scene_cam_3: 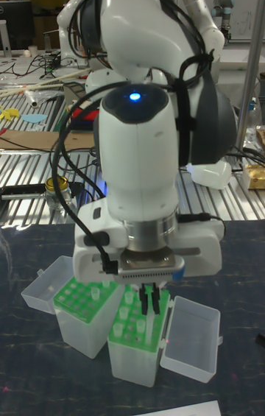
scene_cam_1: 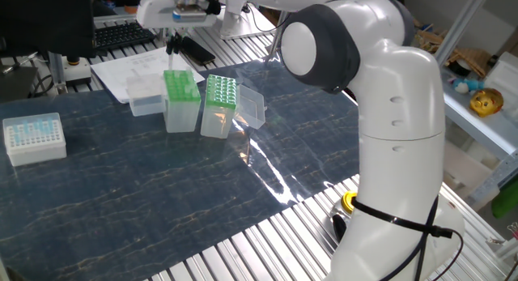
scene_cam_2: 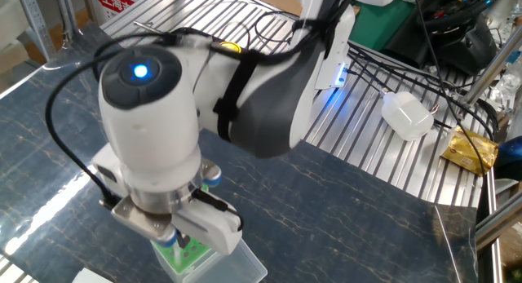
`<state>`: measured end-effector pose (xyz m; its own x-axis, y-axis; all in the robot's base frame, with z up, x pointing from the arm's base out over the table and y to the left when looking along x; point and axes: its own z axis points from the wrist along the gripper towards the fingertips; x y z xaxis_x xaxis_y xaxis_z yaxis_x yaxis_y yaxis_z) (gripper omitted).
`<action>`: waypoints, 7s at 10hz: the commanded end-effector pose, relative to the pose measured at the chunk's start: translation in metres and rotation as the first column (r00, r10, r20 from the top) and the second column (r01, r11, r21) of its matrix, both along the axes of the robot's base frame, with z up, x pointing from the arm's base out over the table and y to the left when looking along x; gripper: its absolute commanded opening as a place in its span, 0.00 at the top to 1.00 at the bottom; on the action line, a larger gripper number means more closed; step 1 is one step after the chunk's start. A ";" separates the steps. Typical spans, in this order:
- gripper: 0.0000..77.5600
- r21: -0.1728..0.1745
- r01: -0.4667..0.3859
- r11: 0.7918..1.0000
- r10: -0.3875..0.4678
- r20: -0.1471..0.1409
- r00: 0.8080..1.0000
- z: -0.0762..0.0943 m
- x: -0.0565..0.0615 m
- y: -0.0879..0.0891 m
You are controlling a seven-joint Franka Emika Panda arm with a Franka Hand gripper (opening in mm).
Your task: Transfer all large pipette tips from one holder to another
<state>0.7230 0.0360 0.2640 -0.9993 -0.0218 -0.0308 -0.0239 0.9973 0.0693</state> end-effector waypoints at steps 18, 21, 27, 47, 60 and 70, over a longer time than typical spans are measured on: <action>0.99 0.028 0.142 0.989 -0.141 -0.039 0.989 0.094 -0.012 -0.014; 0.99 0.022 0.127 0.992 -0.126 -0.046 0.991 0.102 -0.010 -0.020; 0.99 -0.023 0.028 0.999 -0.029 -0.057 0.998 0.114 -0.007 -0.051; 0.99 -0.039 -0.096 0.995 0.094 -0.069 0.993 0.091 -0.031 -0.095; 0.99 -0.016 -0.097 0.995 0.096 -0.053 0.994 0.063 -0.040 -0.102; 0.99 -0.014 -0.108 0.994 0.108 -0.039 0.993 0.037 -0.039 -0.103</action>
<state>0.6839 -0.0657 0.2999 -0.9916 -0.1286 0.0102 -0.1277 0.9898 0.0636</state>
